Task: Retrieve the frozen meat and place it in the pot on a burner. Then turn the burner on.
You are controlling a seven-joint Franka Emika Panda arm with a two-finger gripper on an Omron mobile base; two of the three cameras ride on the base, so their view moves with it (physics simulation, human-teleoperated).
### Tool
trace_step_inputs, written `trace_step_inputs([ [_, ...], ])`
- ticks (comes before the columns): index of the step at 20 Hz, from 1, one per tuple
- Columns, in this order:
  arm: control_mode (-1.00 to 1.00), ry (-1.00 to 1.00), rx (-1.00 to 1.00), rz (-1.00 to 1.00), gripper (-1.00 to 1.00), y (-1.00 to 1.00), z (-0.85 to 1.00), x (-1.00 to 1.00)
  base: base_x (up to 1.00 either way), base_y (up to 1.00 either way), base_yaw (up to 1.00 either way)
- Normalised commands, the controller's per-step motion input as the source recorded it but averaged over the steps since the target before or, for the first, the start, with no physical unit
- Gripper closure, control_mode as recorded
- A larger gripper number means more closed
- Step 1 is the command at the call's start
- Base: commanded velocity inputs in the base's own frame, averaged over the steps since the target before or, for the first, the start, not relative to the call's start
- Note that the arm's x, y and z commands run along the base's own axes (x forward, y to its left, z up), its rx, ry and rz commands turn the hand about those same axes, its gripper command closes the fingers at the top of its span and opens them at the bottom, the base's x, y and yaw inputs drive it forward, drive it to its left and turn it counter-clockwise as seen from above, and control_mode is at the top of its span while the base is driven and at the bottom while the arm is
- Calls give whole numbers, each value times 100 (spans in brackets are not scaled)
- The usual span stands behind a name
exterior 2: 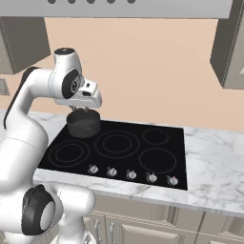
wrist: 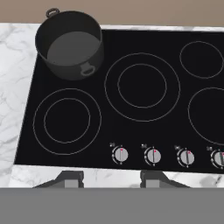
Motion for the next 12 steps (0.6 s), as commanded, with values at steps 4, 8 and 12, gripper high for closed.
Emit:
trace_step_inputs([
  [4, -100, 0, 0, 0, -100, 0, 0, 0, 0, 0, 0],
  [8, -100, 0, 0, 0, -100, 9, 0, 0, 0, 0, 0],
  [12, -100, 0, 0, 15, -100, 33, -1, -2, 0, 0, 0],
])
